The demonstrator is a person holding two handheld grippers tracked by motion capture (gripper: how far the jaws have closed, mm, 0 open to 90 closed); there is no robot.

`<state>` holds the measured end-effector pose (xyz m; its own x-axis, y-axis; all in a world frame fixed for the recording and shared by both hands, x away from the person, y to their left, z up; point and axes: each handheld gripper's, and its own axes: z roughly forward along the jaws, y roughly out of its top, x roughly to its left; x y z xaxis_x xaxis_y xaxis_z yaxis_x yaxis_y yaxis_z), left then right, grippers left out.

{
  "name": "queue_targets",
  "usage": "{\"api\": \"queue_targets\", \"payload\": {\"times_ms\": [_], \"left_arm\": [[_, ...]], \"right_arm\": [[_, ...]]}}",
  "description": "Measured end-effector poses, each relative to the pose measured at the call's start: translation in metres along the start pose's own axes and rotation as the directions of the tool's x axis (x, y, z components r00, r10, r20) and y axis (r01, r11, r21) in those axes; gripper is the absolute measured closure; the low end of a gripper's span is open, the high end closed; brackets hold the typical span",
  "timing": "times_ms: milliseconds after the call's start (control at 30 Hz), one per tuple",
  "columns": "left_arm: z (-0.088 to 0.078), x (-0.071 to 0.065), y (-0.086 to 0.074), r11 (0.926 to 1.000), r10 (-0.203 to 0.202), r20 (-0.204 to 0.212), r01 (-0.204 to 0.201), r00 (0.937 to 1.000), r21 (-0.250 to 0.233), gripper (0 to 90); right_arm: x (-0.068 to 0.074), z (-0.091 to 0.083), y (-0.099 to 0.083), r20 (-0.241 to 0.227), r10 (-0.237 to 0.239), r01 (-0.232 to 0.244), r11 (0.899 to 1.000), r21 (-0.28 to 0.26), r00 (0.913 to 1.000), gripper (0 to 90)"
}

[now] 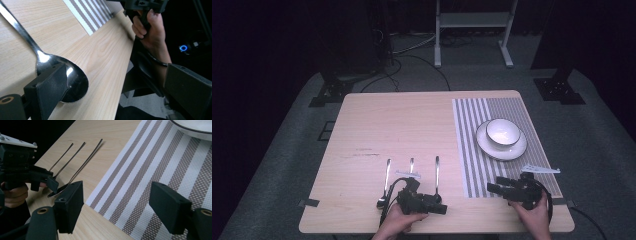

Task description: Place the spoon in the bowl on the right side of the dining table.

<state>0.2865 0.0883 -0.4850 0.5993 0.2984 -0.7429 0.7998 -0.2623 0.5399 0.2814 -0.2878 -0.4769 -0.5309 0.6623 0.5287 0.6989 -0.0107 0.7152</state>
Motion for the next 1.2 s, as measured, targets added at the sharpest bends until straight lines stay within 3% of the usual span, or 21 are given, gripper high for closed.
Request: {"api": "queue_targets", "payload": {"times_ms": [400, 1200], "left_arm": [[0.0, 0.0, -0.001, 0.9999, 0.005, -0.017, -0.005, 0.9998, 0.009, 3.9], [-0.001, 0.002, -0.002, 0.9999, 0.003, -0.012, -0.003, 0.9999, 0.01, 4.0]], "right_arm": [[0.013, 0.015, 0.015, -0.03, -0.048, 0.05, 0.997, 0.051, 0.9984, 26.6], [0.019, 0.052, 0.037, -0.086, -0.041, 0.052, 0.991, 0.121, 0.9954, 26.5]]}}
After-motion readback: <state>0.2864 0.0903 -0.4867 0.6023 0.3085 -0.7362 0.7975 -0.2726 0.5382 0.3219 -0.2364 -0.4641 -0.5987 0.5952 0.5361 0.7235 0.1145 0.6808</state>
